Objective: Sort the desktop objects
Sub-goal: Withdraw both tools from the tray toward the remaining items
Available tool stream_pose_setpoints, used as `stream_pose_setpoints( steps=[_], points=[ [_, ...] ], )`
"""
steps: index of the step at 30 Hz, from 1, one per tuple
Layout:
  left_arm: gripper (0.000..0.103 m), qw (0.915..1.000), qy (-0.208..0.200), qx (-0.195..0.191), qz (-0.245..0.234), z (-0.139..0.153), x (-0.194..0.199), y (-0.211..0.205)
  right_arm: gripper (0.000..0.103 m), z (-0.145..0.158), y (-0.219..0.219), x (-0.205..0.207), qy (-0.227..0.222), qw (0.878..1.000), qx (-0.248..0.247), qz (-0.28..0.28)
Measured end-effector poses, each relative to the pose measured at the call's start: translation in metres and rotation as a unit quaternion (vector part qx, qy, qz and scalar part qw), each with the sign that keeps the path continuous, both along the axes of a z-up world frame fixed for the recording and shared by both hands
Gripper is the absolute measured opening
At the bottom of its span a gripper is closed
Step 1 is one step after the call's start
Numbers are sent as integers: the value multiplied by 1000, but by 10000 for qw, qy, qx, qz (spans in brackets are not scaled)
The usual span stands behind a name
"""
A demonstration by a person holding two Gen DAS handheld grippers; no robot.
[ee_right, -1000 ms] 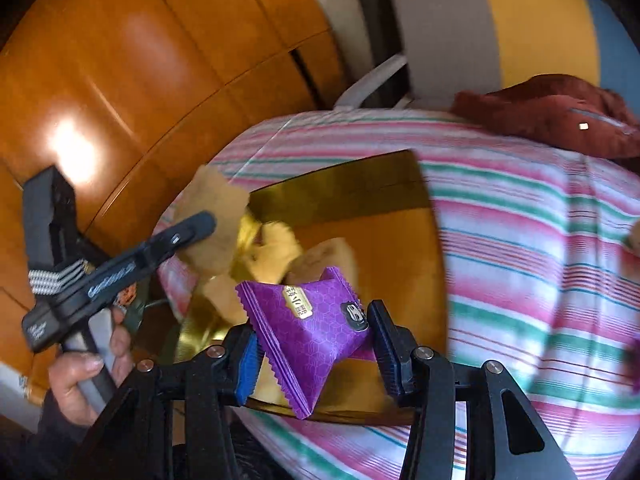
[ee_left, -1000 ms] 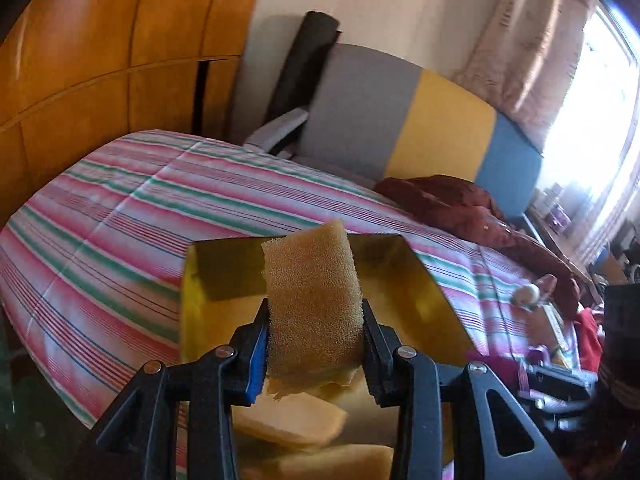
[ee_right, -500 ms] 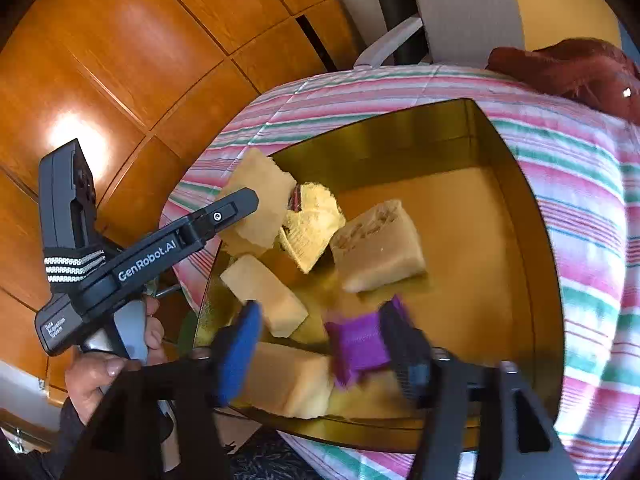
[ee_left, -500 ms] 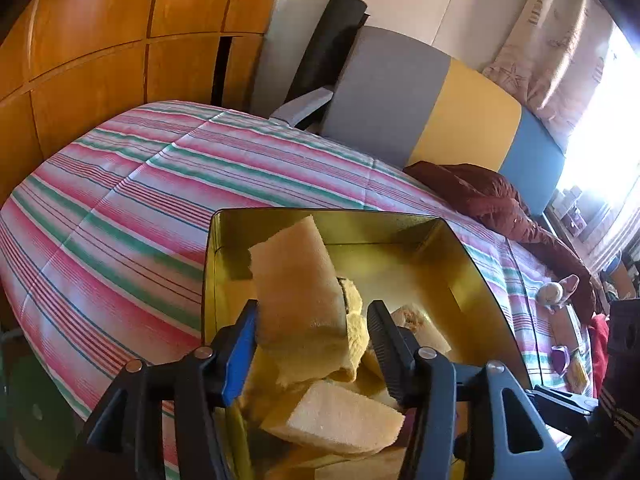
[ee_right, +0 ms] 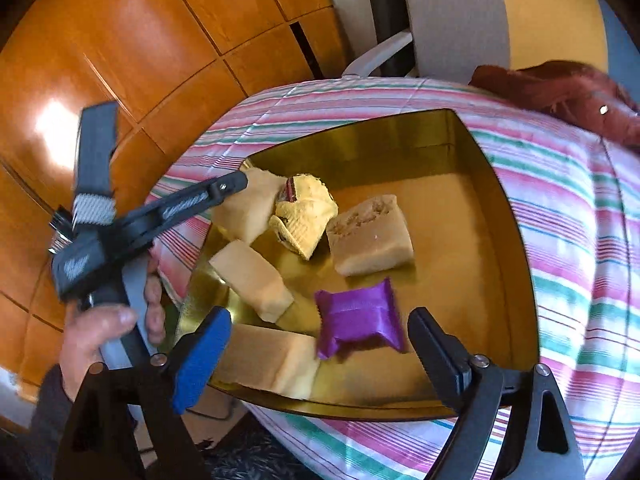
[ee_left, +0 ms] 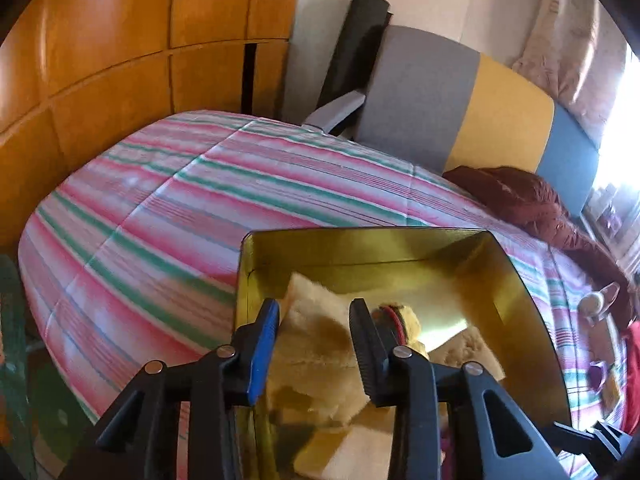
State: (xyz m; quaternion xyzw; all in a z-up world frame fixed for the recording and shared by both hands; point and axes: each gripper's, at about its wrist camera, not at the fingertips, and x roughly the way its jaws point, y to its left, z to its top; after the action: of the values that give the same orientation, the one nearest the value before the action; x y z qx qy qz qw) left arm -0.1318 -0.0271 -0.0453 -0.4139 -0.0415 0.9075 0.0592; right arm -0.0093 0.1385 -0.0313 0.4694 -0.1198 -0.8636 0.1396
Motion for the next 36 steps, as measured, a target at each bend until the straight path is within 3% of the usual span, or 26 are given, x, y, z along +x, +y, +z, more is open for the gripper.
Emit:
stream_pose_setpoints(
  steps=[4, 8, 11, 19, 30, 32, 36],
  points=[
    [37, 9999, 90, 139, 12, 10, -2, 4, 90, 0, 1, 1, 17, 9999, 93, -34],
    [46, 9990, 361, 269, -78, 32, 20, 1, 90, 3, 3, 4, 109, 9999, 68, -64],
    [48, 9986, 480, 203, -127, 42, 36, 2, 96, 5, 1, 5, 261, 9996, 59, -60],
    [49, 9985, 467, 186, -237, 46, 68, 4, 99, 10, -9, 16, 689, 9961, 545, 12],
    [52, 9976, 658, 65, -196, 57, 95, 8, 103, 39, -14, 45, 1856, 9693, 1578, -343],
    [52, 9973, 705, 64, -206, 60, 98, 9, 103, 43, -8, 48, 1998, 9673, 1509, -413],
    [52, 9956, 909, -97, -185, 67, 107, 13, 103, 45, 3, 46, 1861, 9730, 1299, -418]
  ],
)
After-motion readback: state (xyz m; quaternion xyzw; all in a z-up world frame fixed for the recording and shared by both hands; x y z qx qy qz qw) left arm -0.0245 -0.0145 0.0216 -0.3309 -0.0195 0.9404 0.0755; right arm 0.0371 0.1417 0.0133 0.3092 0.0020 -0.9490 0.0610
